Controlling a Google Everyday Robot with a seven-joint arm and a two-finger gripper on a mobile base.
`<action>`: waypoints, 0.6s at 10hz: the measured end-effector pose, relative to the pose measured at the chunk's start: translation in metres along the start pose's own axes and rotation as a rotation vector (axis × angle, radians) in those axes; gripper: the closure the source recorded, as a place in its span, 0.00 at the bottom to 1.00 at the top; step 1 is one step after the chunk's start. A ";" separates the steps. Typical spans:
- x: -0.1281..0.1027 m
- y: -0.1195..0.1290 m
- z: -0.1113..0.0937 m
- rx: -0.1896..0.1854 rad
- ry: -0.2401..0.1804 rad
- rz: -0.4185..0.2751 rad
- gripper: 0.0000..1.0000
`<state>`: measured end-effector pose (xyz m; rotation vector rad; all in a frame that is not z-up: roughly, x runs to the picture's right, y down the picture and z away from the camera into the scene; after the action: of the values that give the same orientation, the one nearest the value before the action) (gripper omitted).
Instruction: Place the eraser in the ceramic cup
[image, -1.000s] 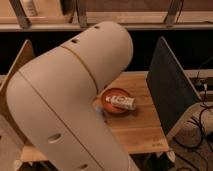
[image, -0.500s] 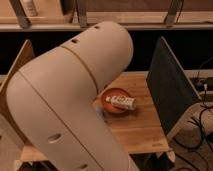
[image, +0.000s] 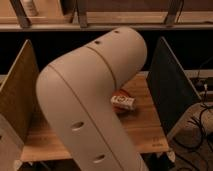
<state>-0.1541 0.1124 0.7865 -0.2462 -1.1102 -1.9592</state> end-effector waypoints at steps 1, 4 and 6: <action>-0.003 0.009 0.004 0.031 0.002 -0.001 0.20; -0.013 0.058 0.014 -0.003 -0.028 0.054 0.20; -0.019 0.091 0.012 -0.094 -0.049 0.137 0.20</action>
<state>-0.0763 0.1097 0.8393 -0.4125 -1.0066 -1.8938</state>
